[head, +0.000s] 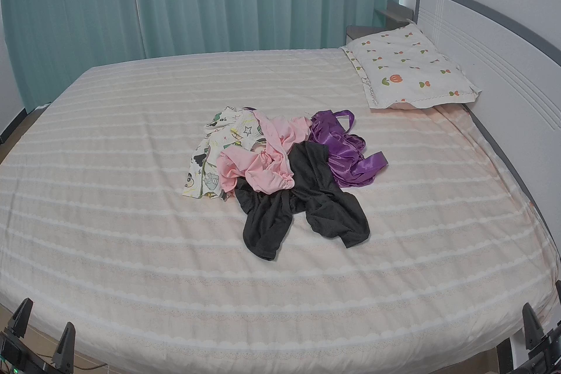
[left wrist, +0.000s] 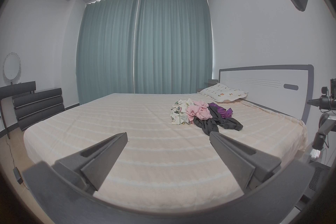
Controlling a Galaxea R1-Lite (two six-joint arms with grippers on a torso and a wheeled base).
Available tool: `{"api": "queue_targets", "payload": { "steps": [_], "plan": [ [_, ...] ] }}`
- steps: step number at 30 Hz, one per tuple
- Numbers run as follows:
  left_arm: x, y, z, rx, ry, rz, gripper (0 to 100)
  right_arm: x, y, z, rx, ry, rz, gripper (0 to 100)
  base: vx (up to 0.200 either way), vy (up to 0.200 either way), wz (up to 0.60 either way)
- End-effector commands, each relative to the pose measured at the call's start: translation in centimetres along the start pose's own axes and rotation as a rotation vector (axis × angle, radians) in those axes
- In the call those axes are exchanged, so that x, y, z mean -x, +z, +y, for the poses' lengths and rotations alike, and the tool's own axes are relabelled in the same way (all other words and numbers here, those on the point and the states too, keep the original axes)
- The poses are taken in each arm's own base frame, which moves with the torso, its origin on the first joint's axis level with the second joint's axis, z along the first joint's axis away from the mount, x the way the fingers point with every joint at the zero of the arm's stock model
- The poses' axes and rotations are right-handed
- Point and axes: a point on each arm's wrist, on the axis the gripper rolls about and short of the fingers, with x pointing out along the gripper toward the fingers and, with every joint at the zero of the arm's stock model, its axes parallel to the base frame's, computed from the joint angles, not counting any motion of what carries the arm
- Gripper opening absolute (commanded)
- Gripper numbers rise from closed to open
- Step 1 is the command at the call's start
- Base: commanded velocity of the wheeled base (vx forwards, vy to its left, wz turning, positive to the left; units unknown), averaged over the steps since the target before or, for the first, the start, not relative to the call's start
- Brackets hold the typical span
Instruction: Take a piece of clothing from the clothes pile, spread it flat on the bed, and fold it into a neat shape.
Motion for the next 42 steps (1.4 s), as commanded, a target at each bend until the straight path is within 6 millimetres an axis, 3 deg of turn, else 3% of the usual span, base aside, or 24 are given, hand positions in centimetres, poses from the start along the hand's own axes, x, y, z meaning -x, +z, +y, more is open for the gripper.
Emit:
{"api": "queue_targets", "payload": {
  "steps": [1, 5, 6, 9, 10, 12, 13, 15, 20, 21, 24, 29, 42],
  "plan": [
    [-0.1, -0.5, 0.0, -0.001, 0.000, 0.007, 100, 0.8, 6.0, 0.2, -0.067, 0.057, -0.099, 100, 0.000, 0.000, 0.00],
    [-0.1, -0.5, 0.0, -0.001, 0.000, 0.007, 100, -1.8, 5.7, 0.4, -0.074, 0.164, 0.136, 100, 0.000, 0.000, 0.00],
    [-0.1, -0.5, 0.0, -0.001, 0.000, 0.006, 100, -3.6, 5.7, 0.5, -0.101, 0.193, 0.254, 100, 0.000, 0.000, 0.00],
    [-0.1, -0.5, 0.0, -0.001, 0.000, 0.007, 100, -7.3, 6.7, 0.6, -0.193, 0.214, 0.390, 100, 0.000, 0.000, 0.00],
    [-0.1, -0.5, 0.0, -0.001, 0.000, 0.007, 100, -7.3, 6.7, 0.6, -0.193, 0.214, 0.390, 100, 0.000, 0.000, 0.00],
    [-0.1, -0.5, 0.0, -0.001, 0.000, 0.006, 100, -11.8, 7.4, 1.1, -0.252, 0.270, 0.468, 100, 0.000, 0.000, 0.00],
    [-0.1, -0.5, 0.0, -0.001, 0.000, 0.007, 100, -12.2, 7.3, 1.1, -0.255, 0.272, 0.477, 100, 0.000, 0.000, 0.00],
    [-0.1, -0.5, 0.0, -0.001, 0.000, 0.006, 100, -16.1, 6.4, 1.9, -0.292, 0.289, 0.569, 100, 0.000, 0.000, 0.00],
    [-0.1, -0.5, 0.0, -0.001, 0.000, 0.006, 100, -22.9, 4.2, 4.1, -0.411, 0.292, 0.670, 100, 0.000, 0.000, 0.00],
    [-0.1, -0.5, 0.0, -0.001, 0.000, 0.006, 100, -22.9, 4.2, 4.1, -0.411, 0.292, 0.670, 100, 0.000, 0.000, 0.00],
    [-0.1, -0.5, 0.0, -0.001, 0.000, 0.007, 100, -26.2, 2.8, 6.3, -0.513, 0.272, 0.702, 100, 0.000, 0.000, 0.00],
    [-0.1, -0.5, 0.0, -0.001, 0.000, 0.006, 100, -30.4, 0.0, 7.8, -0.529, 0.194, 0.749, 100, 0.000, 0.000, 0.00],
    [0.0, -0.5, 0.0, -0.001, 0.000, 0.006, 100, -36.5, -4.8, 12.4, -0.595, 0.079, 0.764, 100, 0.000, 0.000, 0.00]
  ]
}}
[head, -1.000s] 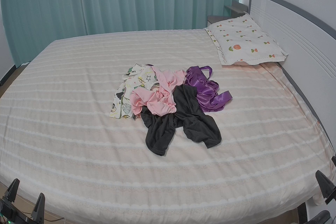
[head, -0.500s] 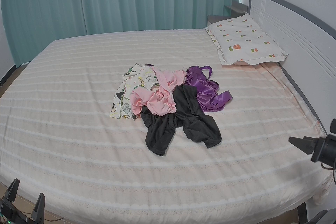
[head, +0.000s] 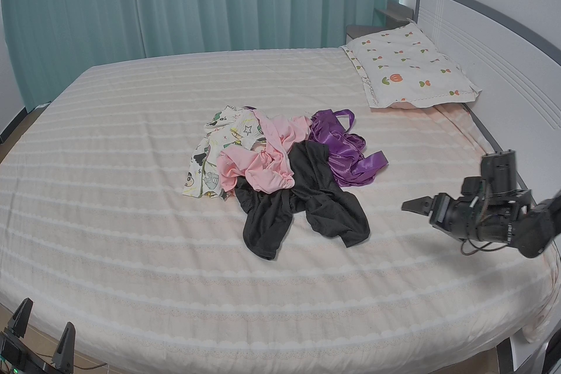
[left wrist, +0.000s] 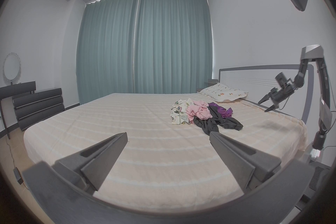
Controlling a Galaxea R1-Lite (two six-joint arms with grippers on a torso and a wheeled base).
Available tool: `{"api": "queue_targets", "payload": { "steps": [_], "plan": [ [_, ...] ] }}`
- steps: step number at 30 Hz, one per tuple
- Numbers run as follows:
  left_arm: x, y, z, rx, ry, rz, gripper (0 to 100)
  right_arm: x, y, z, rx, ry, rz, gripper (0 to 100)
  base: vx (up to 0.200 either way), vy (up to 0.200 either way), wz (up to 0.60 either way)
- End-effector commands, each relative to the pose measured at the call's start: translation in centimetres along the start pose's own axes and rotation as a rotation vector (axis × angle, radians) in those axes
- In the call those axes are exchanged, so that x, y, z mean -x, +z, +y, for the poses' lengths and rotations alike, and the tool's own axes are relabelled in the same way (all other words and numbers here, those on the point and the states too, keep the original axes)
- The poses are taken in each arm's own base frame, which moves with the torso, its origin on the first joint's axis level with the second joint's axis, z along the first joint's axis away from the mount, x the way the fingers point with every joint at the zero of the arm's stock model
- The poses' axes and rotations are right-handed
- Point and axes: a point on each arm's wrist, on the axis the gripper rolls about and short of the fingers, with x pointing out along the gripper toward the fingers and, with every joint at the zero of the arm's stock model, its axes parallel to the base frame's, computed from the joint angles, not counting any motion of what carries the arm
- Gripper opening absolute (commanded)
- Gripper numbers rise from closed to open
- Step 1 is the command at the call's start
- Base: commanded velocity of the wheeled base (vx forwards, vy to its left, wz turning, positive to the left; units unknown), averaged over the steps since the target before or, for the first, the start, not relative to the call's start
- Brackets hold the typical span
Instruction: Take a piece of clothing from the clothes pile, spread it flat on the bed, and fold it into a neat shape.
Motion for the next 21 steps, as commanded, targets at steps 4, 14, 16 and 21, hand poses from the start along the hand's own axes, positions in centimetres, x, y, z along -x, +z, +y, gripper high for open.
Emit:
{"api": "queue_targets", "payload": {
  "steps": [4, 14, 16, 21],
  "plan": [
    [-0.1, -0.5, 0.0, 0.000, 0.000, 0.006, 100, -13.8, -3.8, 1.8, -0.090, -0.087, 0.052, 100, 0.000, 0.000, 0.00],
    [-0.1, -0.5, 0.0, 0.000, 0.000, 0.007, 100, -17.2, -4.4, 2.6, -0.077, -0.073, 0.038, 100, 0.000, 0.000, 0.00],
    [-0.1, -0.5, 0.0, 0.000, 0.000, 0.007, 100, -17.3, -4.4, 3.2, -0.074, -0.057, 0.034, 100, 0.000, 0.000, 0.00],
    [-0.1, -0.5, 0.0, 0.000, 0.000, 0.007, 100, -17.3, -4.6, 4.9, -0.076, -0.015, 0.028, 100, 0.000, 0.000, 0.00]
  ]
}}
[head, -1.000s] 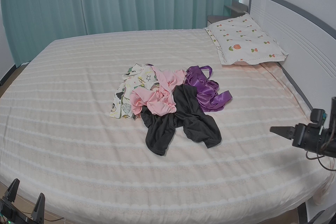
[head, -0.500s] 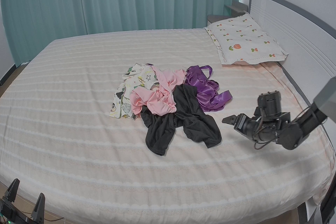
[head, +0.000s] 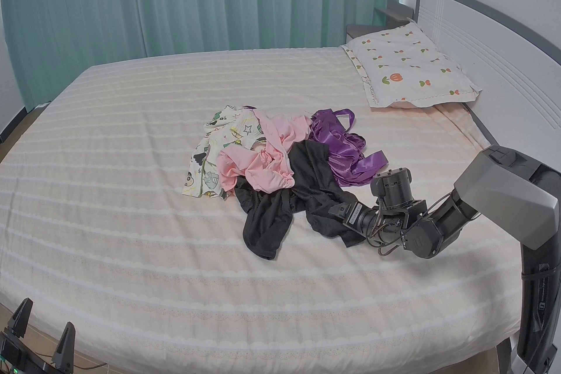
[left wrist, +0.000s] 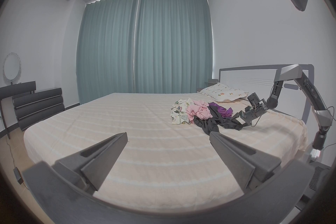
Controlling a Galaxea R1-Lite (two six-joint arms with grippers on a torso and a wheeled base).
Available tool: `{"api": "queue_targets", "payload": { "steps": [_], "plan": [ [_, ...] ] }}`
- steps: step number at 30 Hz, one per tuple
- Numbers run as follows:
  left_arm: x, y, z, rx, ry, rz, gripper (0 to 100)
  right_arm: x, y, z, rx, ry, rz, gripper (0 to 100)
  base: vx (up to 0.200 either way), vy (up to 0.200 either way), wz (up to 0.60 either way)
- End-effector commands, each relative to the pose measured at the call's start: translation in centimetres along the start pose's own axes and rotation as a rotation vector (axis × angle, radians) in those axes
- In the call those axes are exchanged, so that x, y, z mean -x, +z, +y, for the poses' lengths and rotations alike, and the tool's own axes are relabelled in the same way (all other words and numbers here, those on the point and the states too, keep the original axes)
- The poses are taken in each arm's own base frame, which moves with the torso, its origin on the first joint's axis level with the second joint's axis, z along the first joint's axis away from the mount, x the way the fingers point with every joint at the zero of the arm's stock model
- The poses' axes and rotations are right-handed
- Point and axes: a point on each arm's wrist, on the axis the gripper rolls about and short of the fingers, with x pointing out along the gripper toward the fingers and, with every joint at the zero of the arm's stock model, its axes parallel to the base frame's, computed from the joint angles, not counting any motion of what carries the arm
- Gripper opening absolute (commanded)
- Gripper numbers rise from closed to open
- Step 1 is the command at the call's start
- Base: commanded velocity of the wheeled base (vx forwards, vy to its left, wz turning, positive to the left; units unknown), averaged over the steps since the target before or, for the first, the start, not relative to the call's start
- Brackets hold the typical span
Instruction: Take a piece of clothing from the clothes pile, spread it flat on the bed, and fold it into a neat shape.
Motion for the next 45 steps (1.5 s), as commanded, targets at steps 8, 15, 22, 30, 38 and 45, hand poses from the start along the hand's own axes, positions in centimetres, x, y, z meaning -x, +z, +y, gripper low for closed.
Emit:
{"api": "queue_targets", "payload": {
  "steps": [8, 15, 22, 30, 38, 45],
  "plan": [
    [-0.1, -0.5, 0.0, 0.000, 0.000, 0.007, 100, -1.8, -0.7, 0.8, -0.001, 0.029, -0.001, 0, 0.000, 0.000, 0.00],
    [-0.1, -0.5, 0.0, -0.003, 0.000, 0.007, 100, -0.5, -0.6, 0.0, -0.047, -0.001, 0.002, 0, 0.000, 0.000, 0.00],
    [-0.1, -0.5, 0.0, -0.007, 0.000, 0.006, 100, 2.3, -0.8, 0.2, -0.161, 0.063, -0.034, 0, 0.000, 0.000, 0.00],
    [0.0, -0.4, 0.0, -0.038, -0.001, -0.007, 100, 4.8, -2.1, -1.3, -0.233, 0.124, -0.070, 0, 0.000, 0.000, 0.00],
    [-1.0, 10.9, -0.1, 0.073, -0.018, -0.096, 100, 5.5, -2.7, -1.7, -0.237, 0.188, -0.097, 0, 0.000, 0.000, 0.00],
    [-6.2, 7.8, -0.3, -0.133, -0.198, 0.276, 100, 6.4, -3.1, -2.3, -0.239, 0.183, -0.094, 0, 0.000, 0.000, 0.00]
  ]
}}
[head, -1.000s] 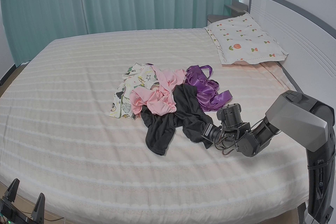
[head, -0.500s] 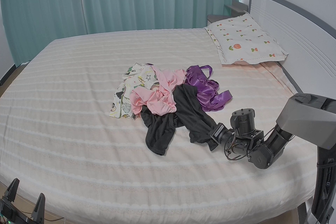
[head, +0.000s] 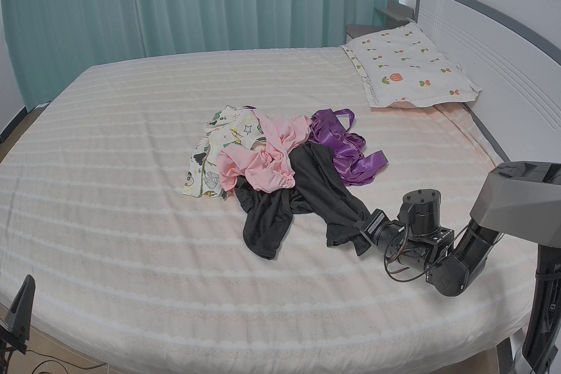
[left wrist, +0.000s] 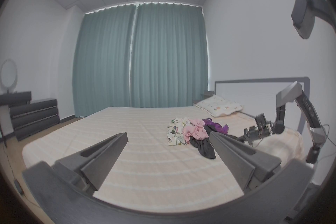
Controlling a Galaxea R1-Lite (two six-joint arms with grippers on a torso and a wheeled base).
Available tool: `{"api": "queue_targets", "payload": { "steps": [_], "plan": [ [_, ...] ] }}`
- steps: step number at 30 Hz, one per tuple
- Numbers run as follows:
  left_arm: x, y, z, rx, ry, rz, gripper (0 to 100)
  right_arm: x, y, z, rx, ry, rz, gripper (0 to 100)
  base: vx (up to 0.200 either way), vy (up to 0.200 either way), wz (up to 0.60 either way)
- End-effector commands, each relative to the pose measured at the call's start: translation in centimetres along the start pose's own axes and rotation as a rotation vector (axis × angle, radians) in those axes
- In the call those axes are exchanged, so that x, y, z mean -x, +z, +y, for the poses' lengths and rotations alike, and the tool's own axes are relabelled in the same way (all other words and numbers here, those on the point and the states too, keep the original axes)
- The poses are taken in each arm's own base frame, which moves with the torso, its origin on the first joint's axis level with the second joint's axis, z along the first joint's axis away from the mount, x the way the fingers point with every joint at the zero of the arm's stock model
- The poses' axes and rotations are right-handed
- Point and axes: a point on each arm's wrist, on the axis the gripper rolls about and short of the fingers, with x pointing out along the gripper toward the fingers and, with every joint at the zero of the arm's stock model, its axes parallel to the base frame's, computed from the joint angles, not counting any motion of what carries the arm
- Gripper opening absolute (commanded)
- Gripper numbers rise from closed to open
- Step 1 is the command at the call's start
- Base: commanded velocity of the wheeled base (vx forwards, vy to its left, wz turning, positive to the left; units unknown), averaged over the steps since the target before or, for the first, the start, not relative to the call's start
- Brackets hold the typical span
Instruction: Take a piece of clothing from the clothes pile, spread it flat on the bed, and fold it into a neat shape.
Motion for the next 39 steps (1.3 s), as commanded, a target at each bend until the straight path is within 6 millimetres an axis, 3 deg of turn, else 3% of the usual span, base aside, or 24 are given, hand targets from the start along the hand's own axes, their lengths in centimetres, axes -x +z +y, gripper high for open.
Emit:
{"api": "queue_targets", "payload": {
  "steps": [1, 4, 6, 8, 10, 14, 20, 21, 23, 27, 31, 39],
  "plan": [
    [-6.3, -1.3, 0.2, -0.084, -0.164, 0.386, 100, 1.2, -0.2, -0.4, -0.004, 0.009, -0.002, 0, 0.000, 0.000, 0.00],
    [-8.7, -1.9, 0.1, -0.065, -0.191, 0.488, 100, 1.3, 0.0, -0.4, -0.006, 0.023, -0.013, 0, 0.000, 0.000, 0.00],
    [-11.7, -3.1, 0.0, -0.053, -0.220, 0.584, 100, 1.4, -0.2, -0.4, -0.004, 0.028, -0.011, 0, 0.000, 0.000, 0.00],
    [-12.7, -3.3, -0.2, -0.054, -0.232, 0.598, 100, 1.4, -0.3, -0.4, -0.003, 0.026, -0.008, 0, 0.000, 0.000, 0.00],
    [-15.0, -4.1, -0.8, -0.026, -0.223, 0.636, 100, 1.4, -0.2, -0.4, -0.004, 0.027, -0.010, 0, 0.000, 0.000, 0.00],
    [-18.1, -6.1, -3.0, 0.093, -0.220, 0.711, 100, 1.4, -0.2, -0.4, -0.004, 0.027, -0.010, 0, 0.000, 0.000, 0.00],
    [-23.5, -8.0, -6.3, 0.266, -0.132, 0.690, 100, 1.3, -0.3, -0.6, -0.004, 0.022, -0.007, 0, 0.000, 0.000, 0.00],
    [-23.5, -8.0, -6.3, 0.266, -0.132, 0.690, 100, 1.3, -0.3, -0.6, -0.004, 0.022, -0.007, 0, 0.000, 0.000, 0.00],
    [-25.8, -10.0, -7.8, 0.275, -0.080, 0.723, 100, 1.3, -0.3, -0.6, -0.004, 0.022, -0.007, 0, 0.000, 0.000, 0.00],
    [-27.9, -11.9, -10.7, 0.252, -0.065, 0.746, 100, 1.3, -0.4, -0.6, -0.004, 0.020, -0.006, 0, 0.000, 0.000, 0.00],
    [-30.5, -12.6, -13.3, 0.281, -0.033, 0.702, 100, 1.2, -0.5, -0.8, -0.003, 0.016, -0.004, 0, 0.000, 0.000, 0.00],
    [-33.1, -13.9, -16.1, 0.341, -0.037, 0.682, 100, 1.1, -0.6, -0.9, -0.001, 0.012, -0.002, 0, 0.000, 0.000, 0.00]
  ]
}}
